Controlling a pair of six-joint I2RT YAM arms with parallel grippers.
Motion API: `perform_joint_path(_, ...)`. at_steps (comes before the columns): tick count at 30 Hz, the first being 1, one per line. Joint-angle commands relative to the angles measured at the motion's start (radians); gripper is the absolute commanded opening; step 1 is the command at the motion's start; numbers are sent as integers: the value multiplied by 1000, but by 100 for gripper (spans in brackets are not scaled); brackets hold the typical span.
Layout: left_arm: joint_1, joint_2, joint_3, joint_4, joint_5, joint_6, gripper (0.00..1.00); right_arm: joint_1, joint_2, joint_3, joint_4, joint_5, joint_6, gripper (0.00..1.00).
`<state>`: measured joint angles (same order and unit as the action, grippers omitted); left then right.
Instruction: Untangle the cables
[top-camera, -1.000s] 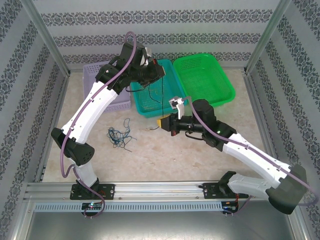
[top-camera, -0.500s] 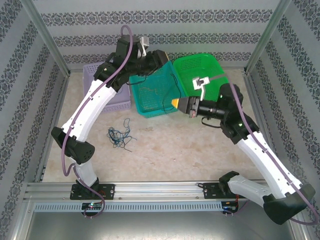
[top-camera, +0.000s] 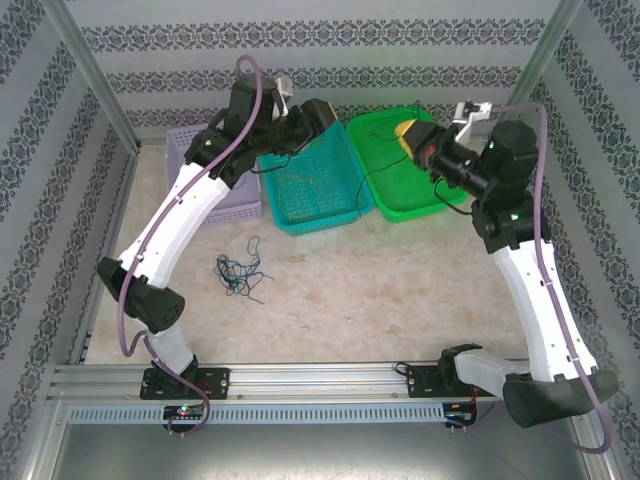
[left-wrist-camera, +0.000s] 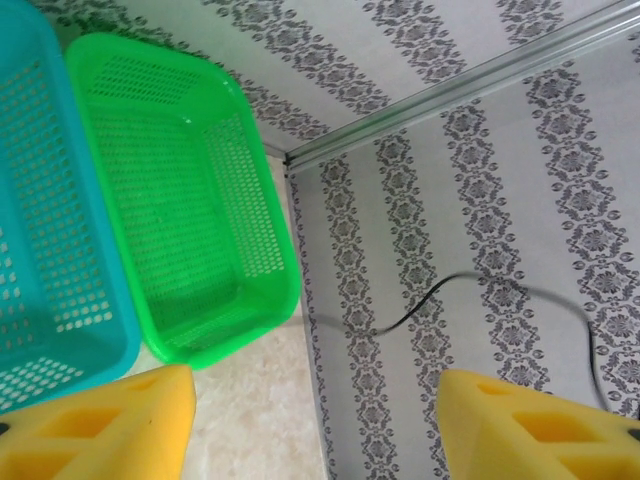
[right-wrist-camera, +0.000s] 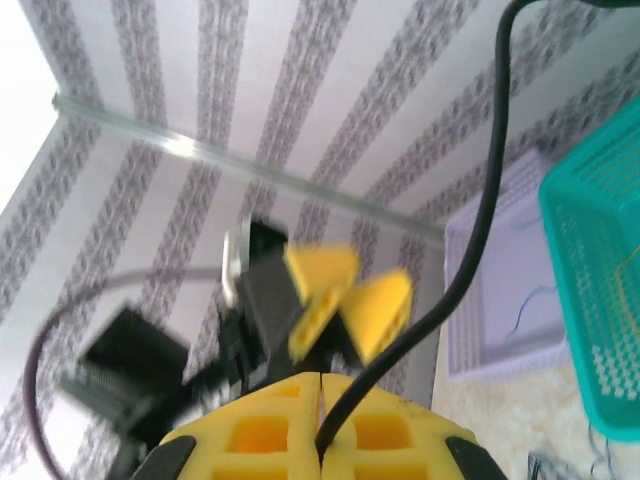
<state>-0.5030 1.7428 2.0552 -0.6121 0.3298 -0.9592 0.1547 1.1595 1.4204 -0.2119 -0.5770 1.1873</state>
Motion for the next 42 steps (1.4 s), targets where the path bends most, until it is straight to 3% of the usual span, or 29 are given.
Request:
perform_joint_path(1, -11, -107, -99, 54, -45, -36, 65, -43, 62, 93, -79, 153, 6, 0)
perform_joint_path(4, -21, -172, -210, 82, -63, -66, 65, -73, 134, 162, -134, 240, -41, 0)
perform_joint_path(16, -67, -379, -533, 55, -193, -88, 64, -132, 388, 258, -215, 378, -92, 0)
perform_joint_path(24, -73, -427, -604, 12, -226, -99, 64, -123, 653, 314, -188, 399, 0, 0)
perform_joint_path(38, -75, -512, -699, -34, -314, -148, 64, -93, 1352, 989, -192, 351, 154, 0)
perform_joint_path(39, -75, -517, -704, -39, -323, -151, 64, -93, 1399, 1046, -200, 341, 163, 1)
perform_joint_path(42, -74, -528, -713, -50, -347, -152, 64, -93, 1480, 1157, -202, 302, 178, 27)
